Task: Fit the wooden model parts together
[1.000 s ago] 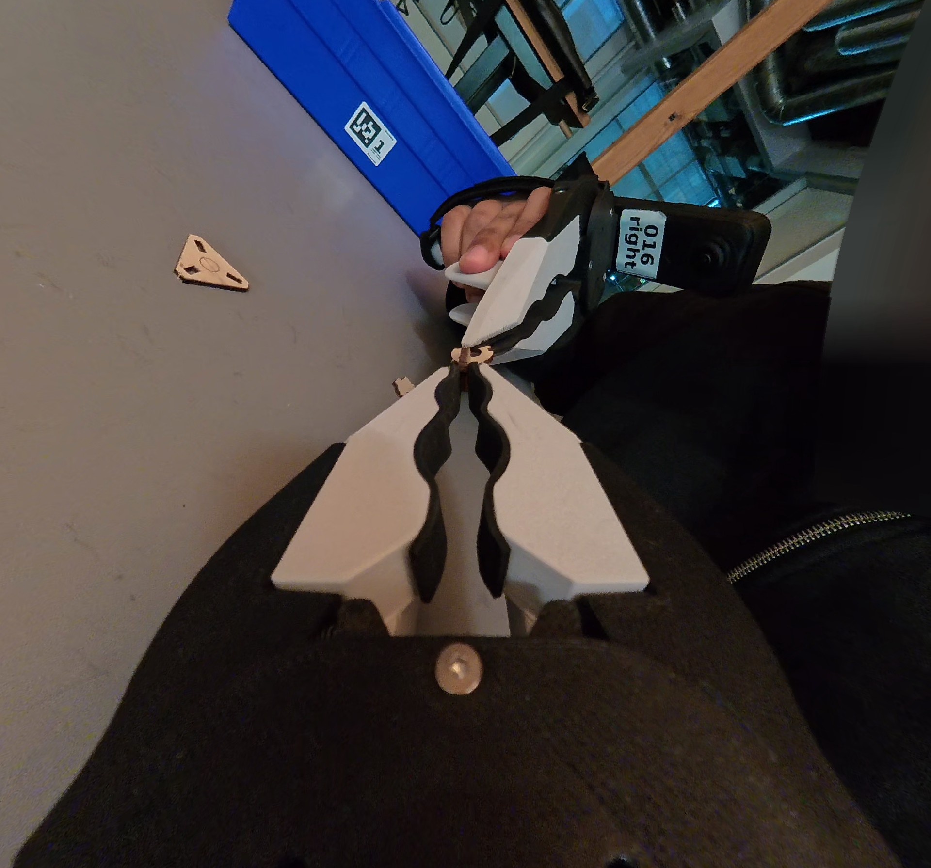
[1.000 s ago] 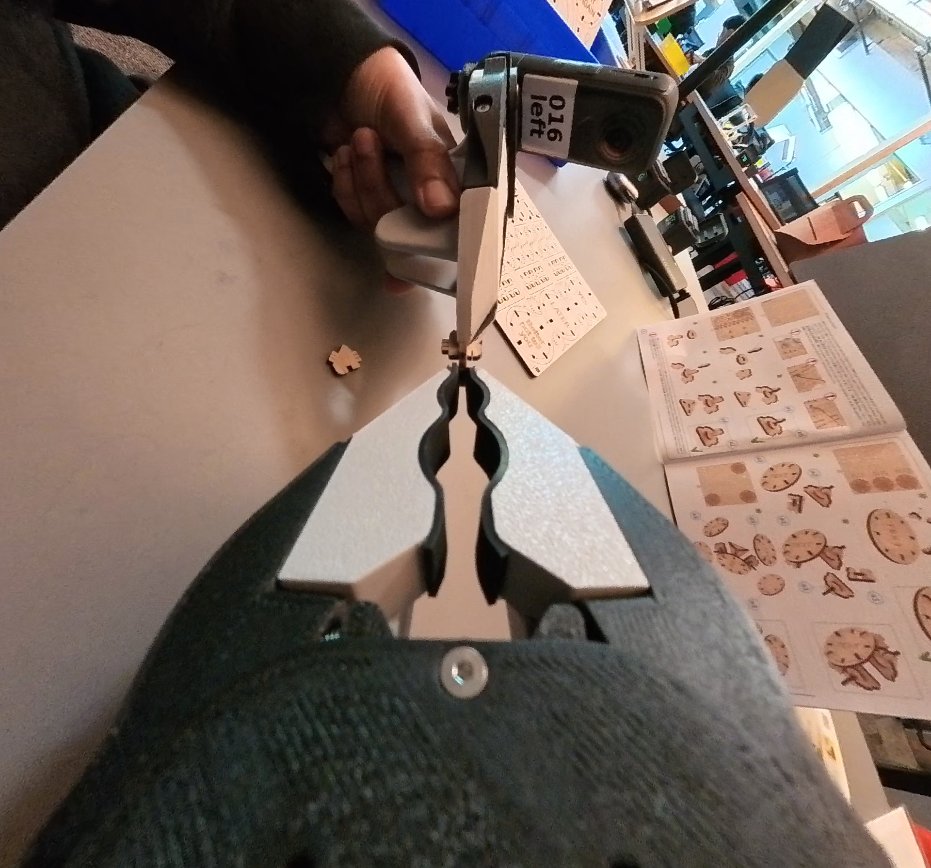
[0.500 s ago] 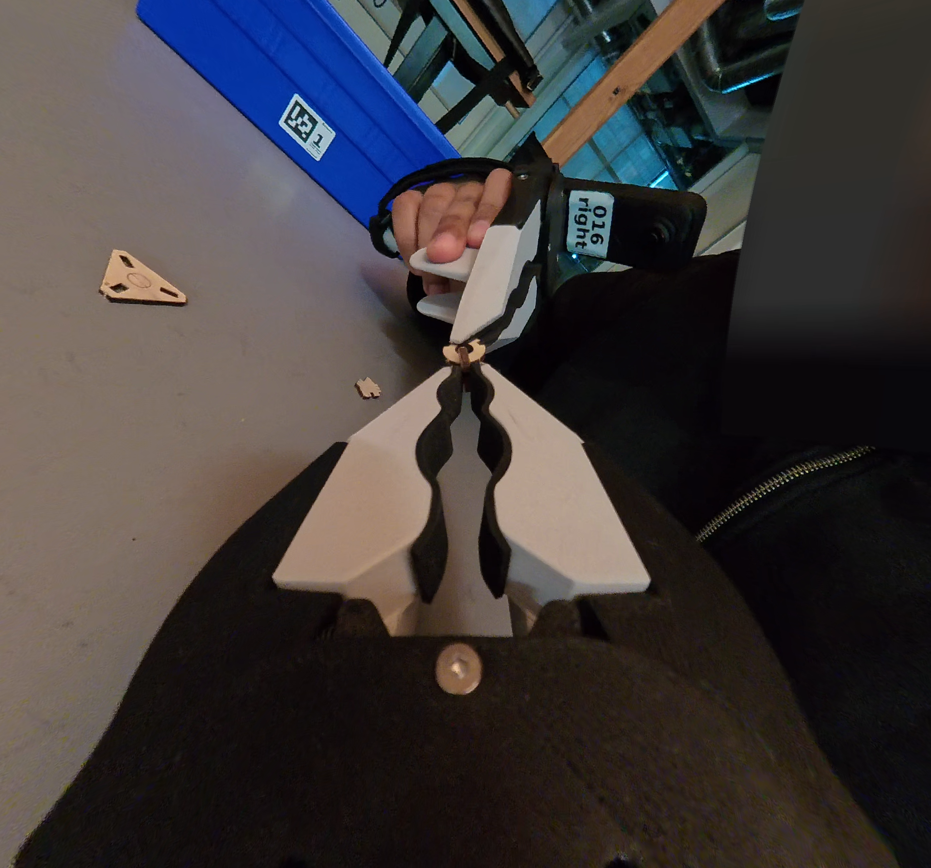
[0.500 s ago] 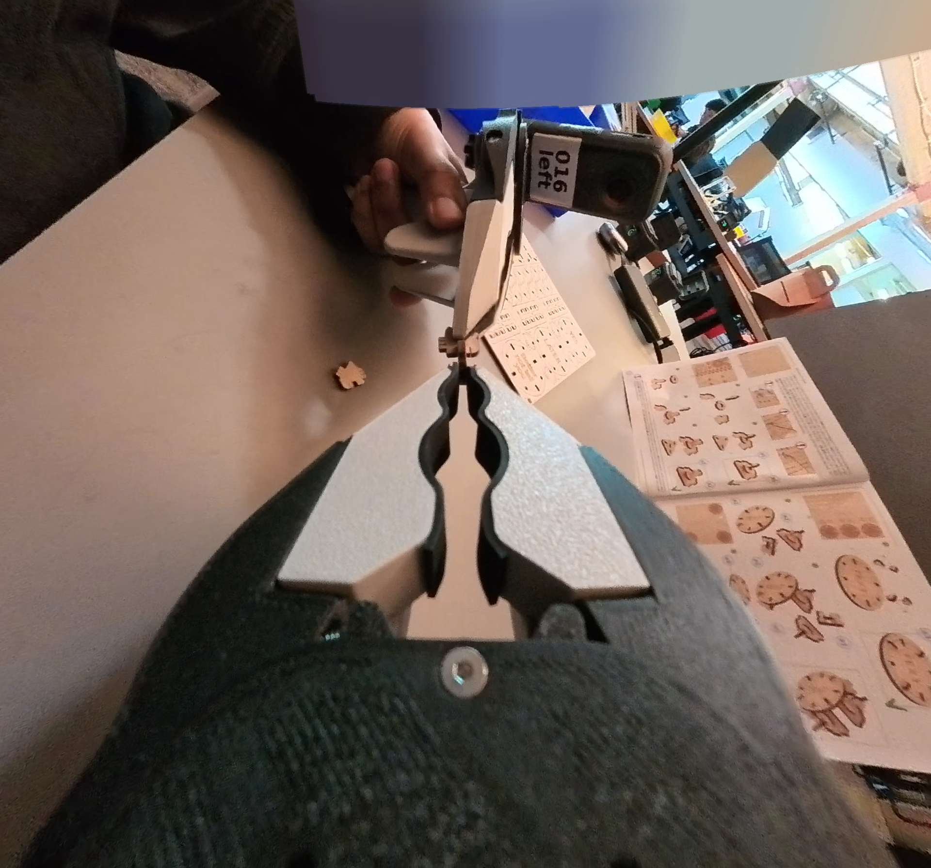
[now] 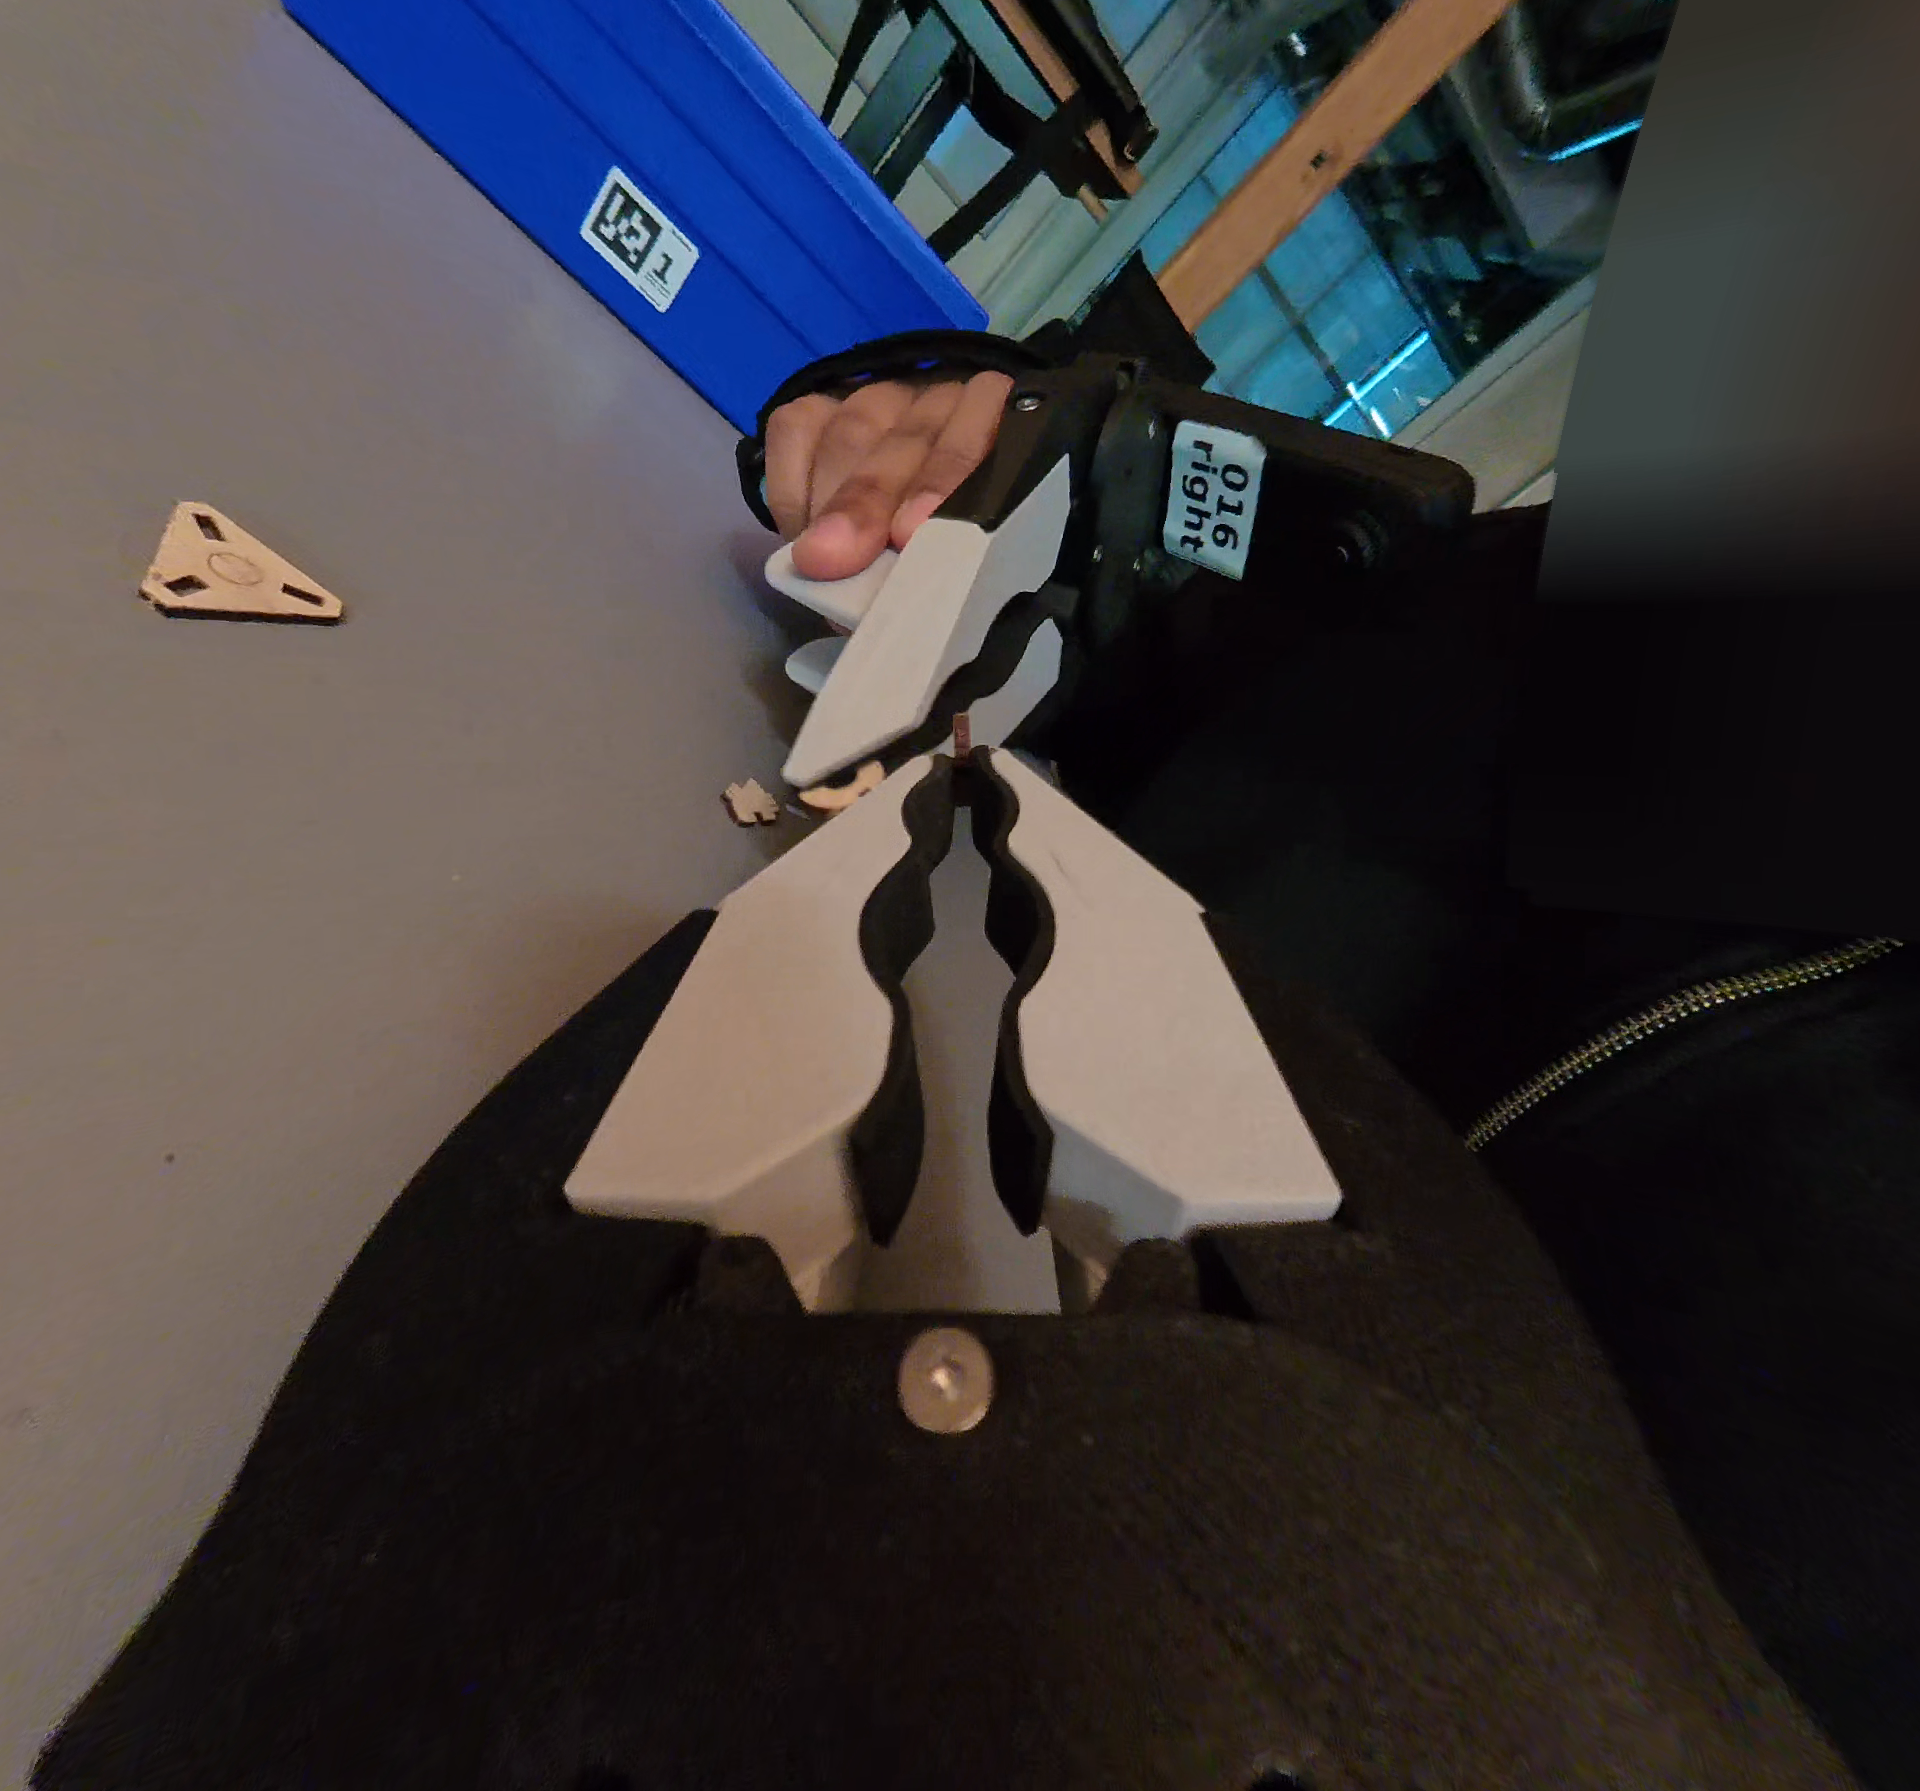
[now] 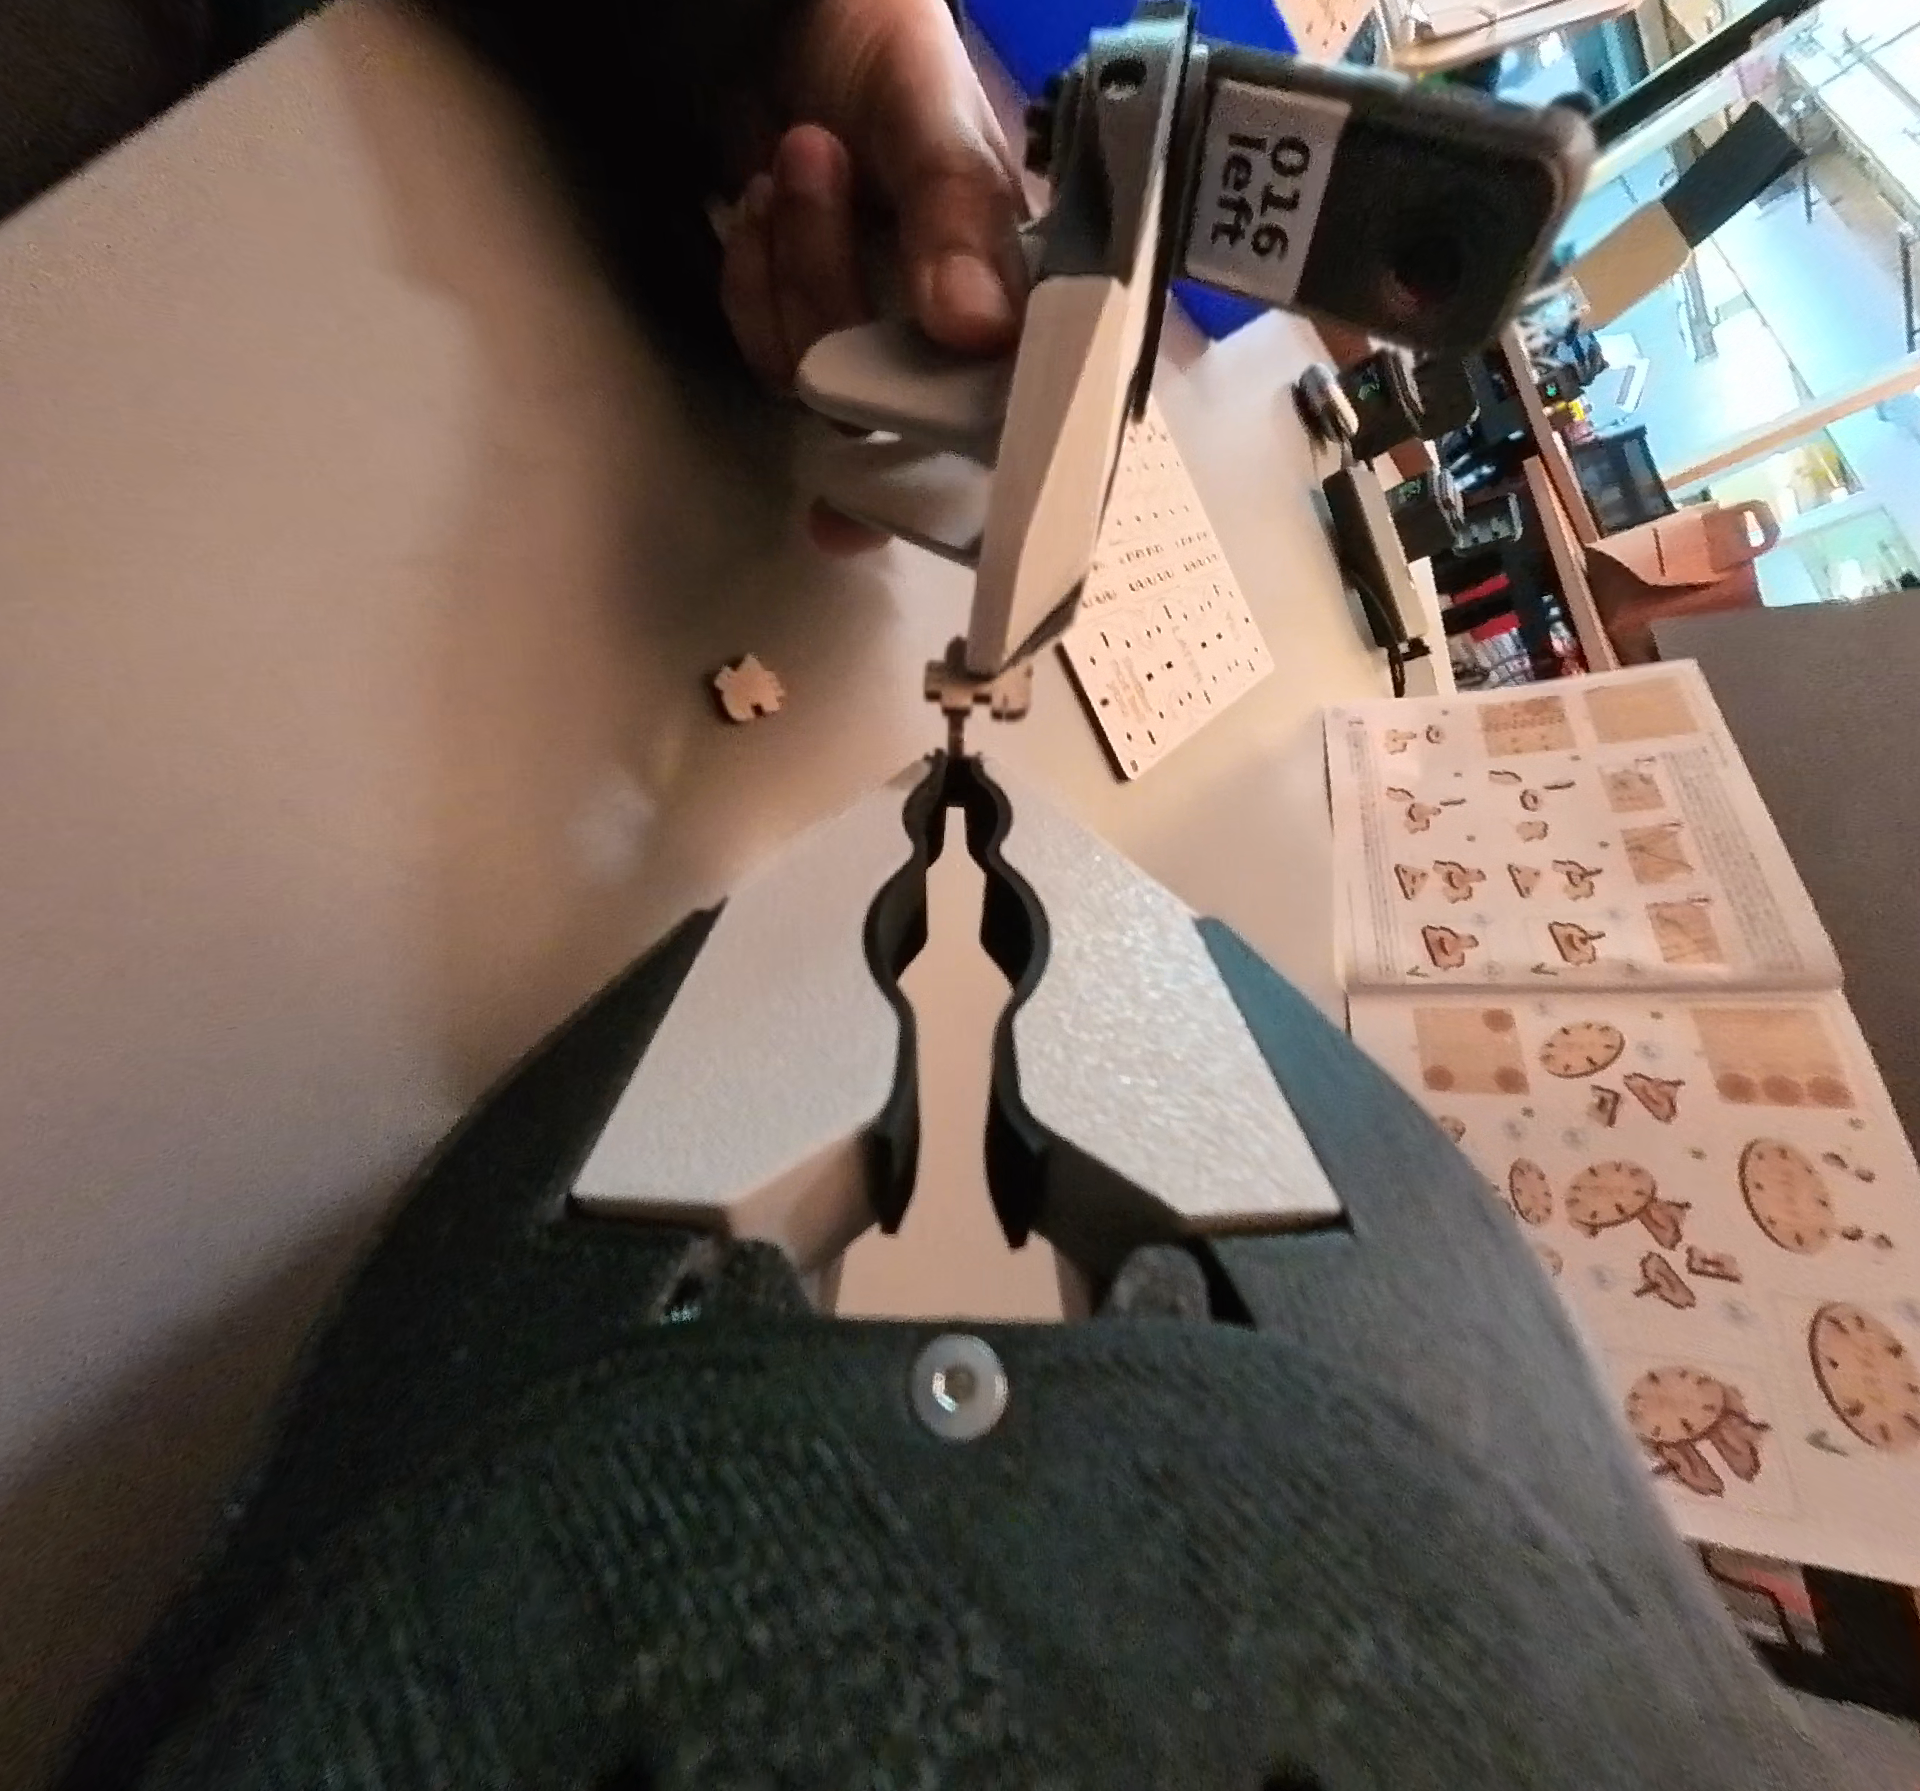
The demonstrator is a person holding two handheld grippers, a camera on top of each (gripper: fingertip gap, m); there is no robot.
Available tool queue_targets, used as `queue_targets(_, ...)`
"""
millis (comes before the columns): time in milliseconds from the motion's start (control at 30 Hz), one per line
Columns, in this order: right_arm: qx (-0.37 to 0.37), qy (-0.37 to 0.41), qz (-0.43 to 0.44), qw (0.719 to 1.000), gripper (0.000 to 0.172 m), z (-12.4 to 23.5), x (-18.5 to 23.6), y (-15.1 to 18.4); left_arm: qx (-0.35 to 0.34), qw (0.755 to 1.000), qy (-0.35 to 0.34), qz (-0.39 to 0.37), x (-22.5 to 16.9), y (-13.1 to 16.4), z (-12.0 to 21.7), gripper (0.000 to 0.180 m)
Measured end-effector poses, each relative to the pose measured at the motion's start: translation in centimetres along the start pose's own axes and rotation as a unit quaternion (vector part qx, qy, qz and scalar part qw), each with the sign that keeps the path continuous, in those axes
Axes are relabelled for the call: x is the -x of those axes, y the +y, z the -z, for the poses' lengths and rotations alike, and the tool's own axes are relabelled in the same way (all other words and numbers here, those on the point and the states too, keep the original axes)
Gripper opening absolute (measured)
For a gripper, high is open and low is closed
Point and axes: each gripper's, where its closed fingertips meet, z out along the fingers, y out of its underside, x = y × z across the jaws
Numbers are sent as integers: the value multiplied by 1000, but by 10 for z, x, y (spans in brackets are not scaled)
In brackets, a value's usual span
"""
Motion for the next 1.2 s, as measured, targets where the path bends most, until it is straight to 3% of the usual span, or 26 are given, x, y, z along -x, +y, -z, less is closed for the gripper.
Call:
queue_targets(433,-44,9,-95,994,0,10,-20,0,-35,999,-18,15,11,-12,12,0)
queue_targets(1200,101,42,44,993,0,-1,-11,18,-9,994,-101,33,35,-4,7,0)
